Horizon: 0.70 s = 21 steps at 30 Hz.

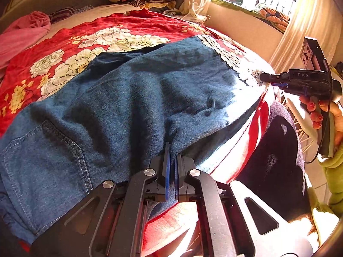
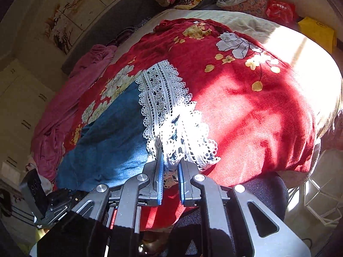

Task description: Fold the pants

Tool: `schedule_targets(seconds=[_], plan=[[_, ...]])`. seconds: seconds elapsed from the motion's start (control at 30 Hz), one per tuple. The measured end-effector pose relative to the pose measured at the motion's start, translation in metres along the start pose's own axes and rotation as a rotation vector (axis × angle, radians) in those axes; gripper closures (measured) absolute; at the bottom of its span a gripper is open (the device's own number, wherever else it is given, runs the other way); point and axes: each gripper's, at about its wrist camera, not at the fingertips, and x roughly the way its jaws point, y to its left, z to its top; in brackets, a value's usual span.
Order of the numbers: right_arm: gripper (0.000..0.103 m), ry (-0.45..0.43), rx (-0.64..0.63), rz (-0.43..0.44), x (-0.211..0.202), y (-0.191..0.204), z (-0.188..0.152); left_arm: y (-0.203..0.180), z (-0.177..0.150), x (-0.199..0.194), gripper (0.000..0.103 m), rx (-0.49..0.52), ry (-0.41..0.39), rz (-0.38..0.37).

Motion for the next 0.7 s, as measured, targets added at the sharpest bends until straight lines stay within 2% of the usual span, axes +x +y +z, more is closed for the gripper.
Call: schedule_targets(seconds=[0.1, 0.23, 0.33, 0.37, 0.43, 0.5, 0.6, 0.63, 0.7], plan=[[0.093, -0.001, -0.011, -0.048, -0.001, -0.009, 0.0, -0.011, -0.004, -0.007, 0.103, 0.041, -0.006, -0.022], [0.094, 0.005, -0.027, -0.087, 0.006, -0.013, -0.007, -0.019, -0.012, 0.015, 0.103, 0.06, 0.048, 0.009], [0.094, 0.011, -0.039, -0.096, 0.004, -0.012, -0.006, -0.02, -0.016, 0.021, 0.103, 0.066, 0.058, 0.017], [0.094, 0.015, -0.042, -0.093, 0.003, -0.012, -0.006, -0.021, -0.016, 0.02, 0.103, 0.075, 0.054, 0.021], [0.086, 0.017, -0.06, -0.103, -0.003, -0.007, -0.005, -0.021, -0.016, 0.017, 0.103, 0.073, 0.049, 0.017], [0.081, -0.015, -0.108, -0.156, -0.016, 0.001, -0.004, -0.02, -0.017, 0.013, 0.101, 0.063, 0.041, 0.004], [0.08, -0.108, -0.193, -0.243, -0.037, 0.017, -0.003, -0.021, -0.02, 0.009, 0.098, 0.059, 0.046, -0.009], [0.08, -0.13, -0.223, -0.254, -0.041, 0.024, -0.003, -0.022, -0.021, 0.006, 0.097, 0.057, 0.042, -0.016], [0.08, -0.139, -0.277, -0.21, -0.04, 0.038, -0.002, -0.022, -0.021, -0.001, 0.092, 0.045, 0.027, -0.037]])
